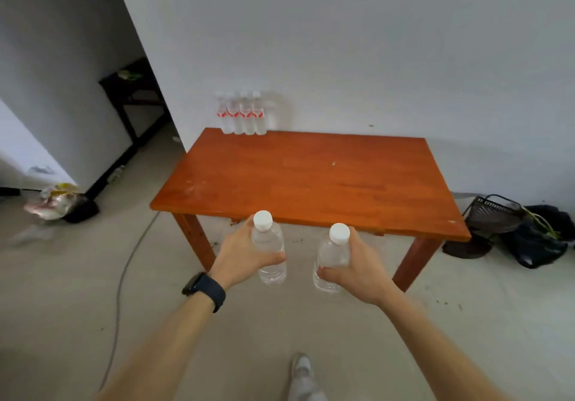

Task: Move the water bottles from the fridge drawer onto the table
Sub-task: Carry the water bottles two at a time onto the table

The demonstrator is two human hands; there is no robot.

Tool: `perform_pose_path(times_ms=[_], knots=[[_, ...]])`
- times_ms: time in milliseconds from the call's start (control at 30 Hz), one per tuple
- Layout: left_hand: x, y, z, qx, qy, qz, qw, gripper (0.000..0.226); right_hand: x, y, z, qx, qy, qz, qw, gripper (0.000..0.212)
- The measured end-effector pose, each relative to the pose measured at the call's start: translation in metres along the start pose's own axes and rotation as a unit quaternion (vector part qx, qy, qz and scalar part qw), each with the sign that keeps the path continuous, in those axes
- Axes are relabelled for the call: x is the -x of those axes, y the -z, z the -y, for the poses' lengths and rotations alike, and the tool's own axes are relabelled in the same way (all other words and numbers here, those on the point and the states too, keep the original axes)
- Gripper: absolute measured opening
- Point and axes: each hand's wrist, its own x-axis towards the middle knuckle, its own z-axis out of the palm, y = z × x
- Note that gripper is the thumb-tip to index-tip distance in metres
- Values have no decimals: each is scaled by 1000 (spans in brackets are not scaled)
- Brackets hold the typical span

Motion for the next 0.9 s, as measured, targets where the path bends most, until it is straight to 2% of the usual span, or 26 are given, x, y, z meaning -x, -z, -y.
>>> perform_pose_path(times_ms=[367, 633, 800, 900], knots=[[-205, 57, 73, 3, 61, 5, 998, 66, -234, -43, 26, -38, -35, 45, 998, 50], [-328, 89, 132, 40, 102, 8, 994, 73, -369, -89, 40, -41, -60, 89, 993, 70], [-422, 112, 183, 8, 114, 42, 993, 62, -459, -139, 46, -7, -75, 115, 990, 62], [-480, 131, 206, 10, 111, 63, 992, 63, -512, -170, 57, -10, -104, 106, 989, 57]])
